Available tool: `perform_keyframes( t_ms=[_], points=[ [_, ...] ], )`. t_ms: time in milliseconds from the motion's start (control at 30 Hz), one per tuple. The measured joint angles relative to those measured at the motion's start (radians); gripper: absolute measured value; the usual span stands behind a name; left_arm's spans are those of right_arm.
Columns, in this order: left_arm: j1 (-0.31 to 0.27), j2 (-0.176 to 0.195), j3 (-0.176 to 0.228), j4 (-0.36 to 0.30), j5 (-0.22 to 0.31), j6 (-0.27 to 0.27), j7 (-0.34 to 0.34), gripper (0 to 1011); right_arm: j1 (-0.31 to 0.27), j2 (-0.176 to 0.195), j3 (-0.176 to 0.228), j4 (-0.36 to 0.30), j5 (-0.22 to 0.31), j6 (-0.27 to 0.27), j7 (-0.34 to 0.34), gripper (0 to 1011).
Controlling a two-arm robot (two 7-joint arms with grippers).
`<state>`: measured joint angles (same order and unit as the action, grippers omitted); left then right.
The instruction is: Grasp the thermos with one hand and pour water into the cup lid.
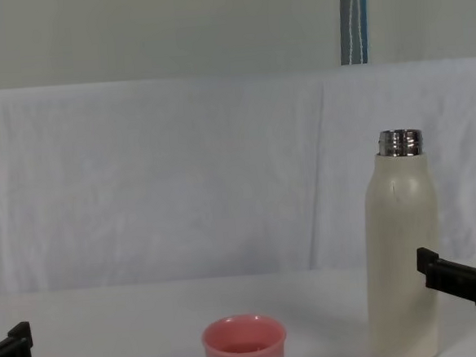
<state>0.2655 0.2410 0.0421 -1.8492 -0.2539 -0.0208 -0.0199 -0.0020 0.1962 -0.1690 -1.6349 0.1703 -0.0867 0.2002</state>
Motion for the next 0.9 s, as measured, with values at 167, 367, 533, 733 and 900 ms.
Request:
perform_keyframes(
  t_ms=[167, 367, 533, 733, 900],
  points=[
    [0.0, 0.0, 0.0, 0.0, 0.0, 0.0, 0.0, 1001, -0.003, 0.004, -0.004, -0.001, 0.016, -0.007, 0.026, 1001],
    [0.0, 0.0, 0.0, 0.0, 0.0, 0.0, 0.0, 1001, -0.004, 0.012, -0.01, -0.006, 0.025, -0.008, 0.04, 1001],
    [0.0, 0.0, 0.0, 0.0, 0.0, 0.0, 0.0, 1001, -0.004, 0.018, -0.016, -0.008, 0.034, -0.008, 0.051, 1001],
    [0.0, 0.0, 0.0, 0.0, 0.0, 0.0, 0.0, 1001, -0.008, 0.025, -0.025, -0.01, 0.046, -0.007, 0.064, 1001],
    [0.0, 0.0, 0.0, 0.0, 0.0, 0.0, 0.0, 1001, -0.013, 0.031, -0.031, -0.013, 0.054, -0.006, 0.07, 1001]
  ],
)
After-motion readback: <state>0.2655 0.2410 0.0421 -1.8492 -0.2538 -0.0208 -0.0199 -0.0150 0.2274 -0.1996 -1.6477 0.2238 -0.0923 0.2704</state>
